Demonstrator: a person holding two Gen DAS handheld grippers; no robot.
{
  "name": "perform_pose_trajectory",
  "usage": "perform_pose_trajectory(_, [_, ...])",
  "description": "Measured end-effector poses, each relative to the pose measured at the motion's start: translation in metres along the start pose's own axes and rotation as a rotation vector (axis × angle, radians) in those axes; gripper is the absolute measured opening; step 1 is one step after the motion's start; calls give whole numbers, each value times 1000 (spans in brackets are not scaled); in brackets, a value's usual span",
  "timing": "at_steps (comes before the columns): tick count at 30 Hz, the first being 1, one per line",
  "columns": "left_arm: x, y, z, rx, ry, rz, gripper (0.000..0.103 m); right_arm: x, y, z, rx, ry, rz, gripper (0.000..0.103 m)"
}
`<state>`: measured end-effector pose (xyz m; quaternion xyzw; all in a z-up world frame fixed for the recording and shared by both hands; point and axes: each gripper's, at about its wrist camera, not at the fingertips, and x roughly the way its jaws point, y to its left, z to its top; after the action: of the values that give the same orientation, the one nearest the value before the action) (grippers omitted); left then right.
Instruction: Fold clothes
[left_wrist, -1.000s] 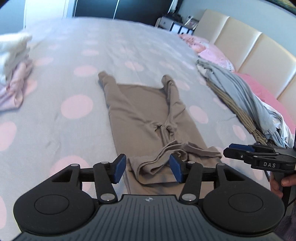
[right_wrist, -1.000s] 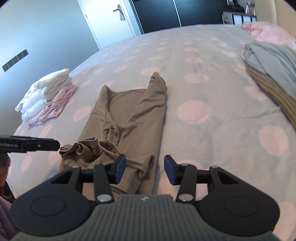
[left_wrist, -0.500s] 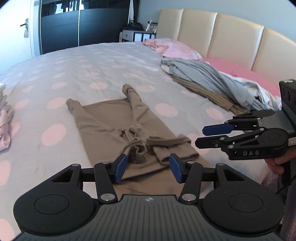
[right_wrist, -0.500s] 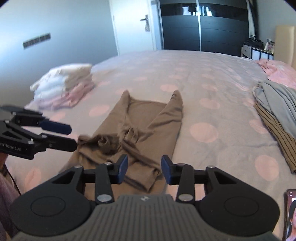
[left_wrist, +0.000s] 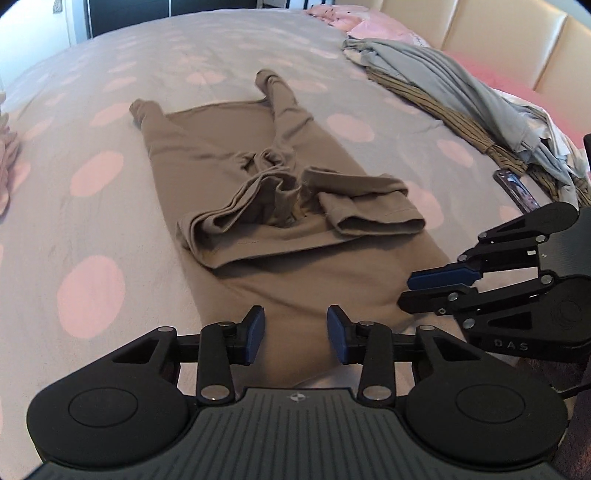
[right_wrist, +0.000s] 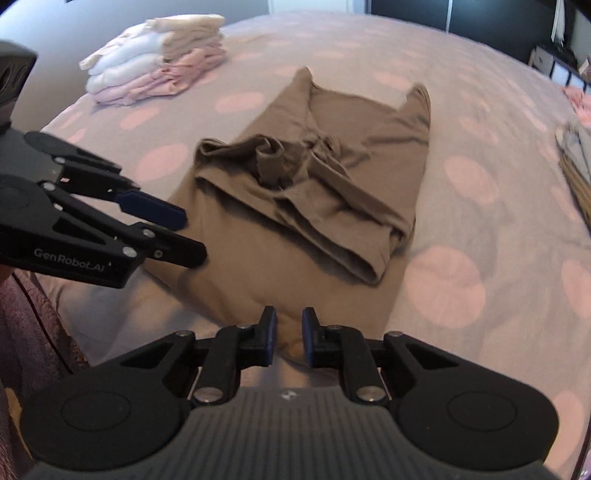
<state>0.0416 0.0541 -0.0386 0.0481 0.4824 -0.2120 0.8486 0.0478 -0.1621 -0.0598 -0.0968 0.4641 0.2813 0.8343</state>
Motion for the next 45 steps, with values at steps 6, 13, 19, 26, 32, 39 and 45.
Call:
perform_pose_trajectory(6, [4,7,11,-37,-32,18,36,0,-8,10,31,-27,-47,14])
perform_pose_trajectory(13, [15,12,30,-74,-59,64,36,9,-21,27,73,-46,-107,14])
perform_pose_trajectory(19, [26,18,54,-117,-102,83,36,15,-33,46,102,-75,-158,18])
perform_pose_trajectory(26, [31,24,82,-185,-163,105,37,10,-47,63,177,-134,-196,21])
perform_pose_trajectory(32, [22,28,92,-220,-215,113,42,3,-51,65,188,-163,-185,28])
perform_pose_trajectory(39, [11,38,86,-262,-226,125,42,-2,-50,59,195,-159,-172,28])
perform_pose_trajectory(45, [-1,41,77,-263,-225,128,42,-6,-47,54,181,-160,-170,29])
